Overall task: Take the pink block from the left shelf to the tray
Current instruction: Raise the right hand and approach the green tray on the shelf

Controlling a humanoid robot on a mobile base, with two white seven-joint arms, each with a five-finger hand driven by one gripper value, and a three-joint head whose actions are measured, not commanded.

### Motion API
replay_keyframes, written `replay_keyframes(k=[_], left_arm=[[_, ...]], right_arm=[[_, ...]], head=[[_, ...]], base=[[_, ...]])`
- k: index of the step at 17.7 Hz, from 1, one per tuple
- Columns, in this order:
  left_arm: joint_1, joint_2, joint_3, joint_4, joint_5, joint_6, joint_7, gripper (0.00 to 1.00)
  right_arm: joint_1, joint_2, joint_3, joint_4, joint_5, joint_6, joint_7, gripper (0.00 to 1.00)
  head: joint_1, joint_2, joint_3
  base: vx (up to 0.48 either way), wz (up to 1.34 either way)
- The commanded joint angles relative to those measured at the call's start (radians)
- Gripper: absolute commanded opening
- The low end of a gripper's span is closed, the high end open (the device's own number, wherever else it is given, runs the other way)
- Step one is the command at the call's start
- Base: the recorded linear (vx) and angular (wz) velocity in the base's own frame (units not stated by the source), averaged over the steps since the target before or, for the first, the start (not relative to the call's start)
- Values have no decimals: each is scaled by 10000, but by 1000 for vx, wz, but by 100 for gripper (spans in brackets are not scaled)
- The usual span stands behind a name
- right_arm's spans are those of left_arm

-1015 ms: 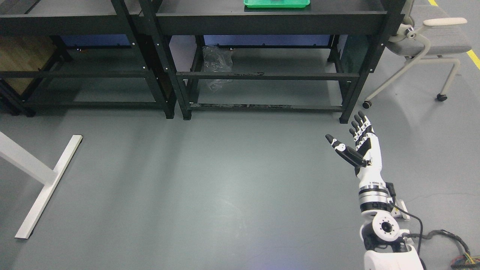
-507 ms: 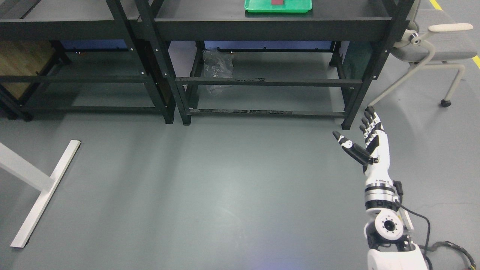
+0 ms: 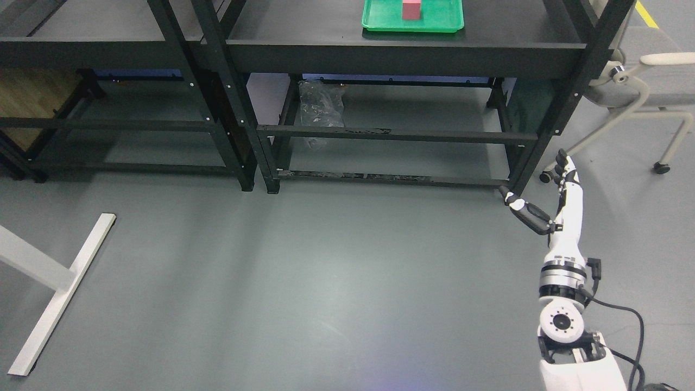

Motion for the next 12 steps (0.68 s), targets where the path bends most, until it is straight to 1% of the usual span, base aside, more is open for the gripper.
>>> replay_keyframes(k=[1, 3, 4, 5, 7, 9, 10, 12], left_arm=[[0, 175, 0, -175, 0, -4, 3, 100], [0, 175, 0, -175, 0, 11, 3, 100], [0, 175, 0, -175, 0, -4, 3, 100], [0, 175, 0, -175, 0, -4, 3, 100], [0, 175, 0, -175, 0, 11, 3, 100], [0, 175, 0, -175, 0, -4, 3, 100], [0, 175, 0, -175, 0, -4, 3, 100], [0, 175, 0, -175, 0, -4, 3, 100]], right_arm=[[122, -786, 118, -558, 5686, -45, 98, 99], [168, -848, 102, -573, 5655, -839, 496, 100], [183, -833, 102, -573, 5624, -1162, 498, 100], [138, -833, 87, -573, 5700, -1059, 513, 100], [77, -909, 87, -573, 6585, -188, 483, 99], [15, -1077, 148, -573, 8285, 839, 605, 99], [15, -1154, 209, -573, 8900, 1178, 621, 99], [15, -1185, 240, -573, 8999, 1197, 606, 99]], head=[[0, 0, 0], [0, 0, 0], [0, 0, 0], [0, 0, 0], [0, 0, 0], [0, -1, 0], [0, 0, 0], [0, -1, 0]], base=[[177, 85], [162, 65], [147, 44], [143, -21], [132, -69], [107, -147], [94, -177], [103, -153]])
